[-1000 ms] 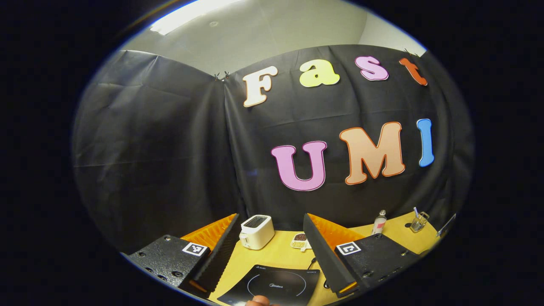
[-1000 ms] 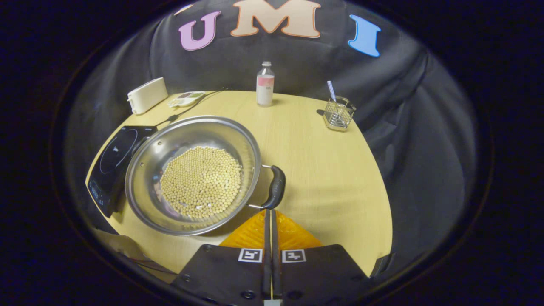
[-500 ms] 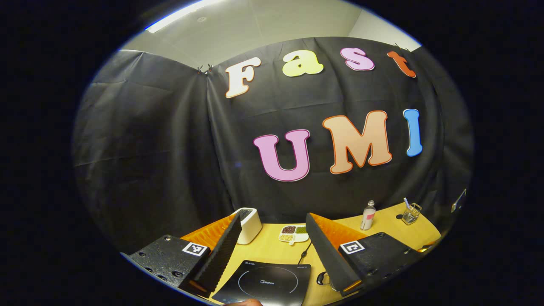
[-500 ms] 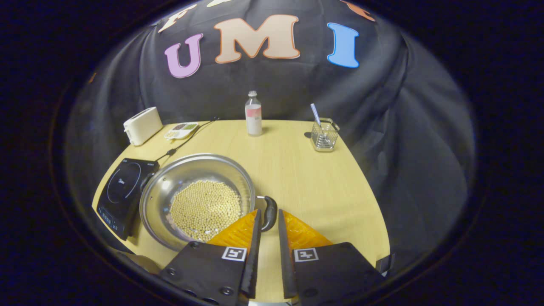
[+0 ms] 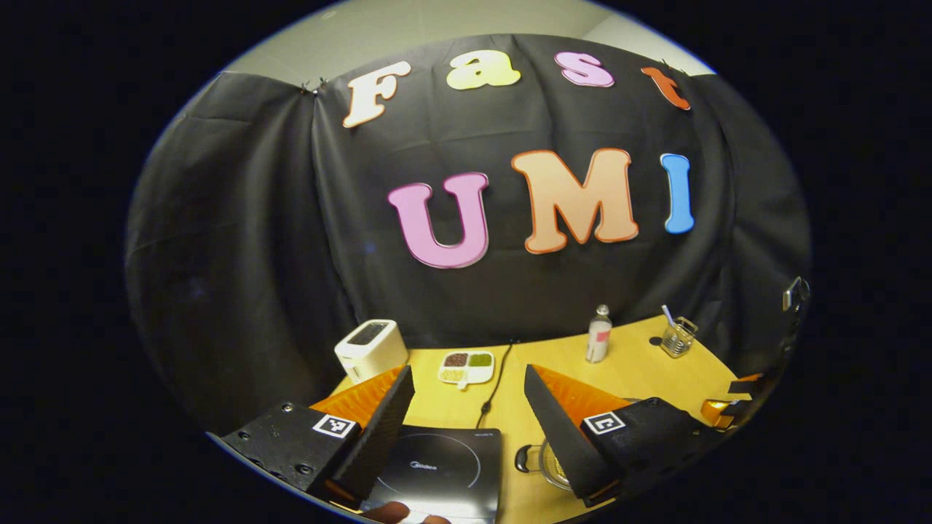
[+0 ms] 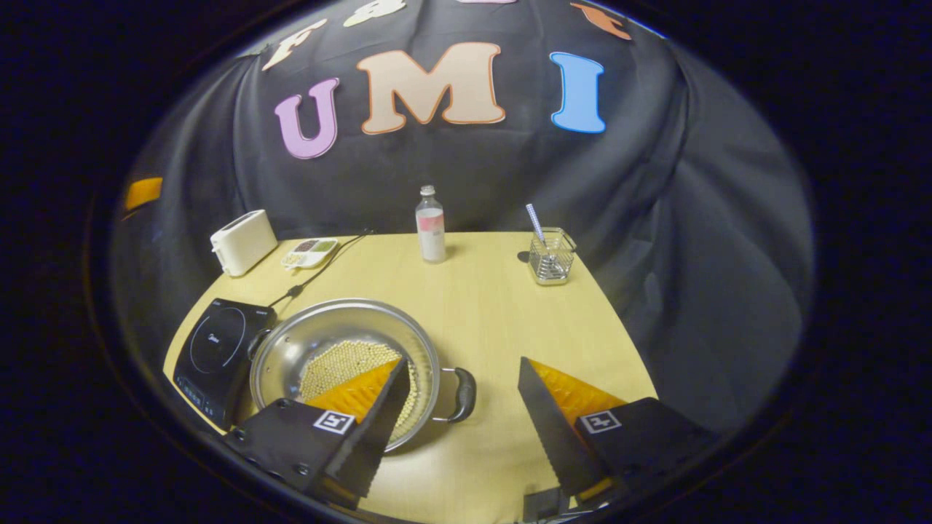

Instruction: First push the handle of the pot to place it horizontally, then grasp the pot with both hands and set it on the induction cooktop.

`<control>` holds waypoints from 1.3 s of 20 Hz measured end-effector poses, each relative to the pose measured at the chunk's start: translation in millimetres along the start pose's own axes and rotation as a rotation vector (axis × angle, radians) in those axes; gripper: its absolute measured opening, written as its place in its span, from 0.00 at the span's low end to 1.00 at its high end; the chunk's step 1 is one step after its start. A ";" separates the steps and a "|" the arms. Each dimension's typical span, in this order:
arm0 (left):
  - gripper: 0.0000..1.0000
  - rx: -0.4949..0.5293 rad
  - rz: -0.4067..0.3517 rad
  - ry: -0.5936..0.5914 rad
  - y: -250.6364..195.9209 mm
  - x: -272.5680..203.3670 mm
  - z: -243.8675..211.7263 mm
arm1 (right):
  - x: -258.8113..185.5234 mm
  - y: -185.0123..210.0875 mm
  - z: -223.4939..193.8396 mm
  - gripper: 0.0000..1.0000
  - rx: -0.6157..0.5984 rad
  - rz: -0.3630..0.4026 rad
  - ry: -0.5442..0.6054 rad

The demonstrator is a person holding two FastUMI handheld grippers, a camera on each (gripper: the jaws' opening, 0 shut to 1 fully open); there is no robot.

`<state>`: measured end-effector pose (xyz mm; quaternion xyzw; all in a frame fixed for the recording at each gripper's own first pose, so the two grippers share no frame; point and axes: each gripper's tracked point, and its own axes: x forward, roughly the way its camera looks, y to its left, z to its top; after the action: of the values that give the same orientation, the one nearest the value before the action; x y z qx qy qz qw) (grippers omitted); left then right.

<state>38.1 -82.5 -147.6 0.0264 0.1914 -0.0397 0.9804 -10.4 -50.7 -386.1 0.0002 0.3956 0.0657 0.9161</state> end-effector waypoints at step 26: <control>0.99 -0.152 -0.234 0.674 -72.8 63.8 -229.6 | 37.6 -6.3 -20.4 0.96 0.073 -0.043 0.113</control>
<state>4.9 -143.9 -386.8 -0.0569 0.5078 -0.1264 0.8503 1.1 -53.4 -427.7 0.0215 0.4489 0.0311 0.8928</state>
